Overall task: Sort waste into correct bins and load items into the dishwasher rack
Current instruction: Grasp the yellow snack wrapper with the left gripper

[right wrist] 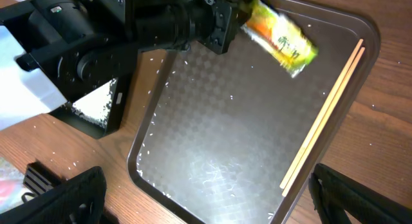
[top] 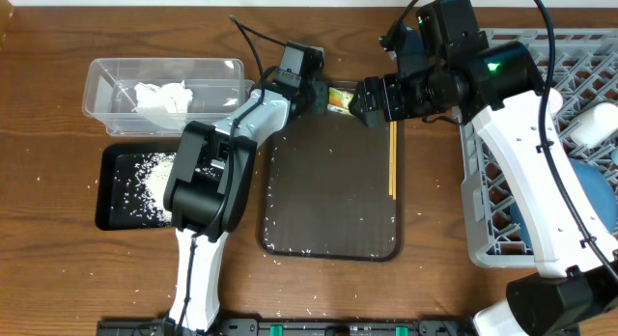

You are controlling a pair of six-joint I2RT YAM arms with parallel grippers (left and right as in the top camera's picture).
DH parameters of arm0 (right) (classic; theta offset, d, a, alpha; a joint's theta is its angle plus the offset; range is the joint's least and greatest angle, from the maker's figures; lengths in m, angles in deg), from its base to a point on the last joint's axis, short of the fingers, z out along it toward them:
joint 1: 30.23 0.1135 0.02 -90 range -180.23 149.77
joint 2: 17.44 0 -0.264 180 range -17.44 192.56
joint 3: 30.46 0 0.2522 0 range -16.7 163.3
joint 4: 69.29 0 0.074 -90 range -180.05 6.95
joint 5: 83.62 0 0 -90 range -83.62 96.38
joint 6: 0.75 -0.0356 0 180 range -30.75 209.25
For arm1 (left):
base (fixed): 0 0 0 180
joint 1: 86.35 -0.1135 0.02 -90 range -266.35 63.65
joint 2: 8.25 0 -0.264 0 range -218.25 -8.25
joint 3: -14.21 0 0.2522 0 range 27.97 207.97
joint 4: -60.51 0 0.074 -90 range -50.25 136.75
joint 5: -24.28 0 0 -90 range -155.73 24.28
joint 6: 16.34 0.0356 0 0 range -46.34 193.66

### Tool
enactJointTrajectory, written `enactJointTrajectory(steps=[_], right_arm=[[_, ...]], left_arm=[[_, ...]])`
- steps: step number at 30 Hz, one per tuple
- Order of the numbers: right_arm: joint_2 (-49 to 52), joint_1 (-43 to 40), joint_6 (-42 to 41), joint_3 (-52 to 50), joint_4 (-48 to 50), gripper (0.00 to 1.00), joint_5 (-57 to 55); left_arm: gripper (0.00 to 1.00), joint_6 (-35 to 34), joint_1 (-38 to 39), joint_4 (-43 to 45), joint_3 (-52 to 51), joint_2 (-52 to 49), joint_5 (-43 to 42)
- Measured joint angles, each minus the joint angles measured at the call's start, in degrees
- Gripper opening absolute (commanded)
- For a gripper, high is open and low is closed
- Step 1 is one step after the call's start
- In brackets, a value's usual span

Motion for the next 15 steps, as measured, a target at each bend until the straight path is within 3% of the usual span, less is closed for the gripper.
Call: enactJointTrajectory(steps=[7,15], right_arm=[[0.0,0.0,0.0,0.0,0.0,0.99,0.0],[0.0,0.0,0.0,0.0,0.0,0.99,-0.02]], left_arm=[[0.06,-0.57,0.0,-2.08,0.0,3.21,-2.49],[0.07,-2.12,-1.77,-8.5,0.0,13.86,-2.93]])
